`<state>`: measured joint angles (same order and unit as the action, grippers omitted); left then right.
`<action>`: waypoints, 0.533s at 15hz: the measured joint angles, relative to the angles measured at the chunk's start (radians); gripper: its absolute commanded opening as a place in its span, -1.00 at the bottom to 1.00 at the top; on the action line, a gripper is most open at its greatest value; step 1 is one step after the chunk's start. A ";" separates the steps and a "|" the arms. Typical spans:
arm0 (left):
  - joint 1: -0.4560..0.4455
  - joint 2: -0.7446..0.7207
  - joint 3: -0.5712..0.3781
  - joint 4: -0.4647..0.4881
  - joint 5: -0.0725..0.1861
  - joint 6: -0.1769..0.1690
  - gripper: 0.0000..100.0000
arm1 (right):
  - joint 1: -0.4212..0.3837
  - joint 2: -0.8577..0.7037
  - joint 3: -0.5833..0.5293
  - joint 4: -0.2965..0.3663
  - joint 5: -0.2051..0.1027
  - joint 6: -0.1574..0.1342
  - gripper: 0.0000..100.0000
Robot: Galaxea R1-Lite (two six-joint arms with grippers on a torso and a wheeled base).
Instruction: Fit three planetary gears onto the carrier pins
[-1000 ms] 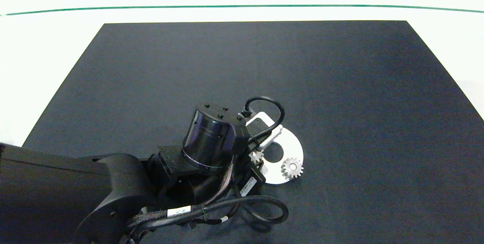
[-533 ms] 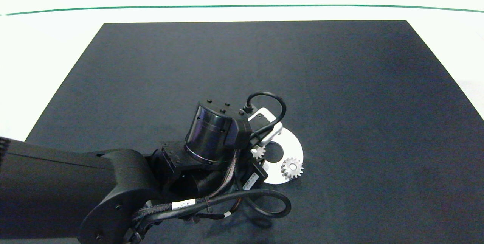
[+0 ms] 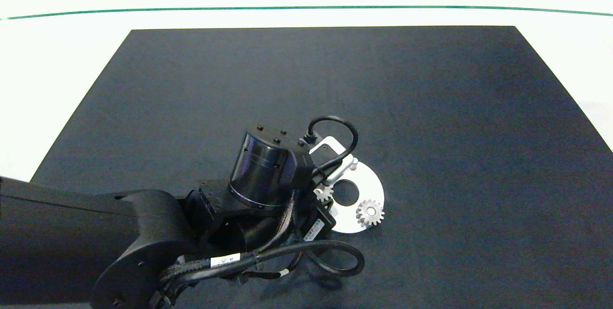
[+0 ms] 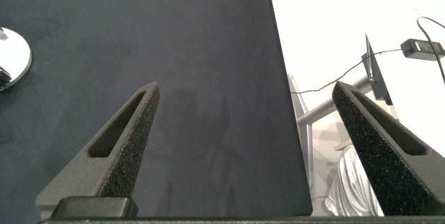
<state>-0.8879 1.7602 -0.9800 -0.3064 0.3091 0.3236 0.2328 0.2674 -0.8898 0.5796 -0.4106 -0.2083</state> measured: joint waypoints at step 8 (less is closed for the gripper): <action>0.018 -0.003 0.014 -0.007 -0.003 -0.002 -0.74 | -0.001 0.001 -0.002 0.000 0.000 0.000 1.00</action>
<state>-0.8698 1.7574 -0.9655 -0.3130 0.3060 0.3217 0.2313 0.2683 -0.8915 0.5796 -0.4102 -0.2083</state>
